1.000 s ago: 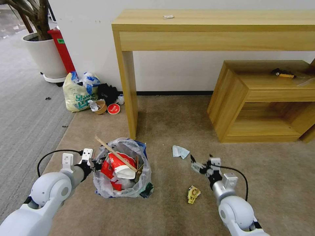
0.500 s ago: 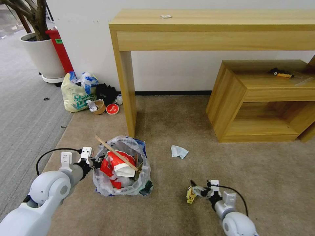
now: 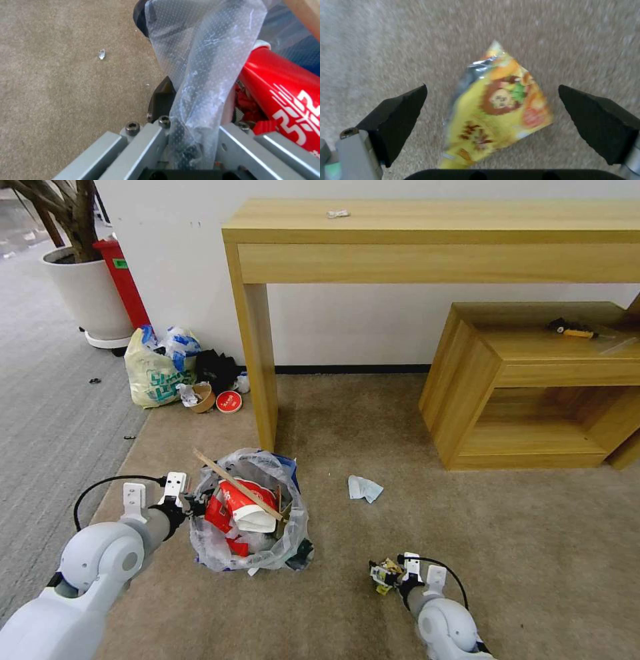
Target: Pick up the trash bin and place the garbage on the floor into it.
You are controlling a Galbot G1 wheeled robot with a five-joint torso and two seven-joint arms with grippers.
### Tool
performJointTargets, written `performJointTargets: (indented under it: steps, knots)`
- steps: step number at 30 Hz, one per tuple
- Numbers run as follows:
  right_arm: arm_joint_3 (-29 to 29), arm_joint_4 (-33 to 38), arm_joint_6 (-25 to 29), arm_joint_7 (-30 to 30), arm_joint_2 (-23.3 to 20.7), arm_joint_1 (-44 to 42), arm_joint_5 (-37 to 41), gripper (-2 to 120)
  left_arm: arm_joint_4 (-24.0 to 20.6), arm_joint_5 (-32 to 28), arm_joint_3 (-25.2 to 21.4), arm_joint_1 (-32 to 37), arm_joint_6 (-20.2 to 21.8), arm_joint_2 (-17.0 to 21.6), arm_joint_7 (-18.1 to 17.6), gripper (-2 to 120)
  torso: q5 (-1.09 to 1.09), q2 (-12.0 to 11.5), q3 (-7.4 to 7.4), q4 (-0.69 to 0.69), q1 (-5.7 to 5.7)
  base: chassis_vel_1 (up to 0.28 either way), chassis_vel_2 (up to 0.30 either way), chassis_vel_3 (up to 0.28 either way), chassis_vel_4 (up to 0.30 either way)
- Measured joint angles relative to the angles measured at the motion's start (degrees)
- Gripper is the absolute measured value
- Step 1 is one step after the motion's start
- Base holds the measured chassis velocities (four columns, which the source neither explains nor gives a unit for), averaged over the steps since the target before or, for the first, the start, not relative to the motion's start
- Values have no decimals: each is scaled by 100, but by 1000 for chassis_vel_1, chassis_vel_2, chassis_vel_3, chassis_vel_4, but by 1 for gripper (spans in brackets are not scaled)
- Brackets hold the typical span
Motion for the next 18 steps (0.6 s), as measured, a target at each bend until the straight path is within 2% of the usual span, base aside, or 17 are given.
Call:
performJointTargets:
  steps: [2,6,13,16,18]
  knots:
    - [-235,-75,62,399,-42,102,180,100,-3,-4,-3,-1,0,10,0,0,1,0,0,1,0,0,0,0,0]
    - [-291,-50,84,617,-50,137,282,100,-12,-11,-10,5,0,23,2,0,0,0,0,0,0,0,0,0,0]
    - [-304,-138,24,693,-51,195,409,100,-28,-22,-10,2,0,32,6,0,0,0,0,0,0,0,0,0,0]
    - [-302,-167,16,708,-40,212,453,92,-36,-33,-10,-1,0,45,7,0,0,0,0,0,0,0,0,0,0]
    - [-312,-197,18,721,-31,238,457,82,-38,-40,-10,-6,0,55,10,0,0,0,0,0,0,0,0,0,0]
